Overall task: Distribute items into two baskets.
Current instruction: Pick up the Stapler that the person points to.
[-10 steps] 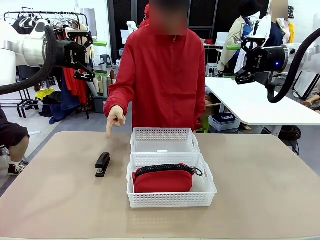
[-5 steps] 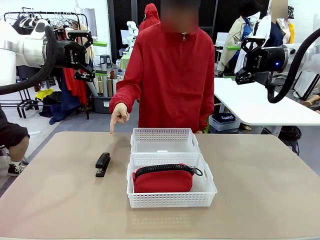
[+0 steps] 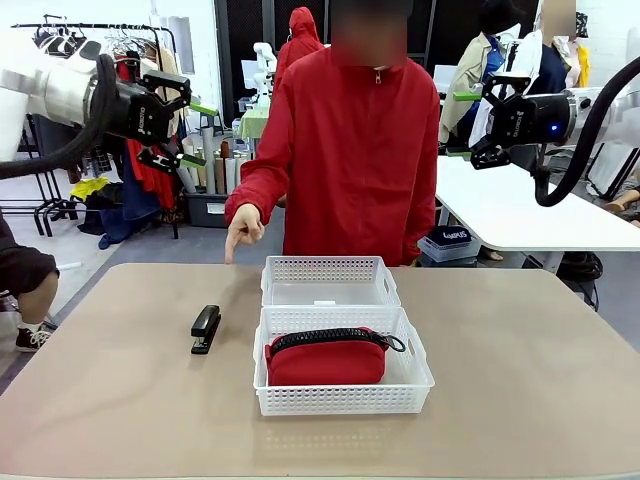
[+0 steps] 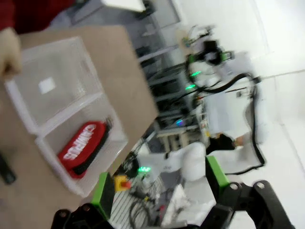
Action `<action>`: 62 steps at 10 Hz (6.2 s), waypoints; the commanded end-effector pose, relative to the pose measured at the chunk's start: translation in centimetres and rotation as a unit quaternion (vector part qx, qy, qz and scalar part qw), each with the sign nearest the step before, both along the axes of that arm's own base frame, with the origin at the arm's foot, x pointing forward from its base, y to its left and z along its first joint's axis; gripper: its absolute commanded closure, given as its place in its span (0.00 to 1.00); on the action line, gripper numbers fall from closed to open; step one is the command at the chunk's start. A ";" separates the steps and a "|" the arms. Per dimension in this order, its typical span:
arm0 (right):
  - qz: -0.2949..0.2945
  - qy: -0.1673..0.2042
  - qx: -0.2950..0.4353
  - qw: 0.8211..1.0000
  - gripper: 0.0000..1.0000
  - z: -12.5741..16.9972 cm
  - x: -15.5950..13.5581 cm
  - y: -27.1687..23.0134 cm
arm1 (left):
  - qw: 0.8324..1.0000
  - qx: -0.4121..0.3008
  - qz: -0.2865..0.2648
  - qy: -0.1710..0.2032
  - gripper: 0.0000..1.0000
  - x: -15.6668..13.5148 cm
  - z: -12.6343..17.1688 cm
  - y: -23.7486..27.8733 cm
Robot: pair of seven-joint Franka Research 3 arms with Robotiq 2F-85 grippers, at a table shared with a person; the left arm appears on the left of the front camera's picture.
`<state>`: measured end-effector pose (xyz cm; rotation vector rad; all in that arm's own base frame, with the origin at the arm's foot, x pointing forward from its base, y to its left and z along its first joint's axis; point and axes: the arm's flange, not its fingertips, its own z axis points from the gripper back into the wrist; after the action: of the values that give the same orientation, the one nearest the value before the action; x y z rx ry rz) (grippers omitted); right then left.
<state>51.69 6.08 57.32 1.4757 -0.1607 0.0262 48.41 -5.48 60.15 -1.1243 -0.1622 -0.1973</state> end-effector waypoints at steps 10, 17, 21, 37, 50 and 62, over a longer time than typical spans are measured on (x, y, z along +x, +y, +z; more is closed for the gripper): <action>-0.004 -0.001 -0.001 1.000 0.00 0.1 0.1 0.1 | 0.902 0.418 -0.095 -0.054 0.00 -0.1 -2.5 -3.8; -0.004 -0.001 -0.001 1.000 0.00 0.1 0.1 0.1 | 0.877 0.462 -0.126 -0.045 0.00 0.0 -2.9 -5.1; -0.004 -0.001 -0.001 1.000 0.00 0.1 0.1 0.1 | 0.841 0.539 -0.050 -0.009 0.00 1.5 -10.3 -7.7; -0.004 -0.001 -0.001 1.000 0.00 0.1 0.1 0.1 | 0.826 0.548 0.115 0.057 0.00 2.8 -22.0 -9.4; -0.004 -0.001 -0.001 1.000 0.00 0.1 0.1 0.1 | 0.828 0.548 0.087 0.084 1.00 3.1 -26.9 -9.8; -0.004 -0.001 -0.001 1.000 0.00 0.1 0.1 0.1 | 0.834 0.533 0.068 0.123 1.00 3.1 -11.0 -8.8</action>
<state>51.70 6.06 57.27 1.4754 -0.1603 0.0251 50.60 -14.59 47.31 -0.0019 0.0963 0.0336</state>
